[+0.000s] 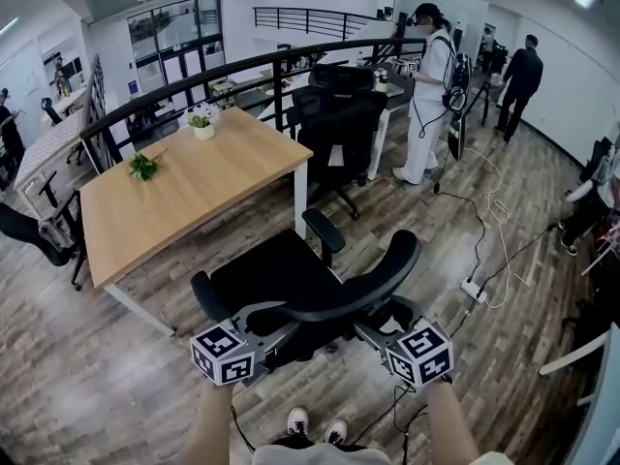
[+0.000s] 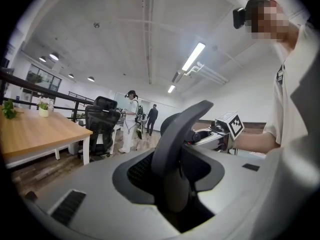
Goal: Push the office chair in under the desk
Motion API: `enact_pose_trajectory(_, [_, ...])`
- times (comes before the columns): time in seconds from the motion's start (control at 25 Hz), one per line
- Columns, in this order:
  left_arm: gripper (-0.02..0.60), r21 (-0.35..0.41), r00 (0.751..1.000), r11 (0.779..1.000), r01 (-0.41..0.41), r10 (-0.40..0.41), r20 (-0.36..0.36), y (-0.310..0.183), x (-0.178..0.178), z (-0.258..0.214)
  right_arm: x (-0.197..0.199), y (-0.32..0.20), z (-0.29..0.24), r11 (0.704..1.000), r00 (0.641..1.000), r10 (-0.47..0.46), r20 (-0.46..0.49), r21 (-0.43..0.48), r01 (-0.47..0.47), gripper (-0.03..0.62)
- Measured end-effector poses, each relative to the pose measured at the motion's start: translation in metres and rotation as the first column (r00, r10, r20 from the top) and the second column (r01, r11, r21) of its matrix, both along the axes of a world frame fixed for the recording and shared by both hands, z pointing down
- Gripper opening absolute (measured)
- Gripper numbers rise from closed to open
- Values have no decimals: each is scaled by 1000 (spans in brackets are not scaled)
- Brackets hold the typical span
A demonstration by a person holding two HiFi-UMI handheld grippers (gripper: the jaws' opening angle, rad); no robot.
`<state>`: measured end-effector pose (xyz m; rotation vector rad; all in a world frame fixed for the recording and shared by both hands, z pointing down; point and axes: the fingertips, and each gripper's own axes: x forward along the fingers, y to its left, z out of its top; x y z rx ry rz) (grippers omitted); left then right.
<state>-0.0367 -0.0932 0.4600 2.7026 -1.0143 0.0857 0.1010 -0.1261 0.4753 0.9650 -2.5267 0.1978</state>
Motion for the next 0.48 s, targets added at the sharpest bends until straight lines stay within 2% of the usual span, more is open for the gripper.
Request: enact_pose_trajectory(0.48, [193, 7, 1000, 1000, 20, -20, -5, -15, -29, 3, -29, -17, 4, 1000, 1000, 4, -11, 1, -4, 330])
